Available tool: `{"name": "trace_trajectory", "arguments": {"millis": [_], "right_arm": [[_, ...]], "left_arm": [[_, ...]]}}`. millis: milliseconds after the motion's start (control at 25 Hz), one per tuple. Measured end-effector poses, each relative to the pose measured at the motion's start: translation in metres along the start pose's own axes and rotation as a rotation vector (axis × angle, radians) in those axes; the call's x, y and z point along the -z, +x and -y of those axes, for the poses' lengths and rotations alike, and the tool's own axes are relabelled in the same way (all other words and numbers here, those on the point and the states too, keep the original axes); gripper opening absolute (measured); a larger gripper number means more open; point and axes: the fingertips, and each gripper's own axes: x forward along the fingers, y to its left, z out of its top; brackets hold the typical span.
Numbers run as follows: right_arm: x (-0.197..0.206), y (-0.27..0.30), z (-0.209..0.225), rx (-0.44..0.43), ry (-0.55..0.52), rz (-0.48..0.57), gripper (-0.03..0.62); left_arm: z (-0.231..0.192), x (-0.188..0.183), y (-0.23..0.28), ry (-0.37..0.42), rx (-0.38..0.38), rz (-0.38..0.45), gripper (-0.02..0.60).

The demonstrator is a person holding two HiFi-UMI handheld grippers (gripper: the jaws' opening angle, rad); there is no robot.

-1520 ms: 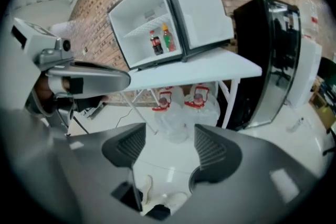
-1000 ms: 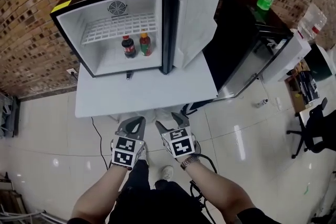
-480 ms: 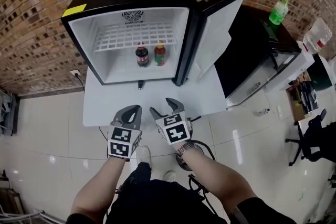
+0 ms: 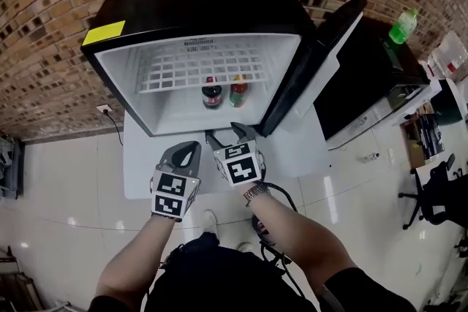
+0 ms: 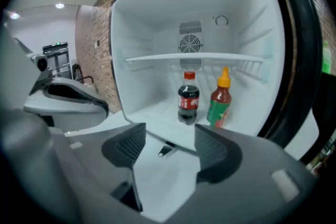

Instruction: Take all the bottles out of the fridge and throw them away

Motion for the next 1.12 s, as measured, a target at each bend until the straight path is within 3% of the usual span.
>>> {"name": "trace_trajectory", "arguments": {"millis": [440,1120], "right_arm": [[-0.021,0.076,0.031,0.103,0.054,-0.040,0.291],[-0.031,0.137,0.054,0.149,0.063,-0.067,0.308]], "left_arm": [[-0.037,0.001,0.029,0.024,0.073,-0.026,0.005],[-0.070,0.008,0.050,0.009,0.085,-0.054,0.005]]}}
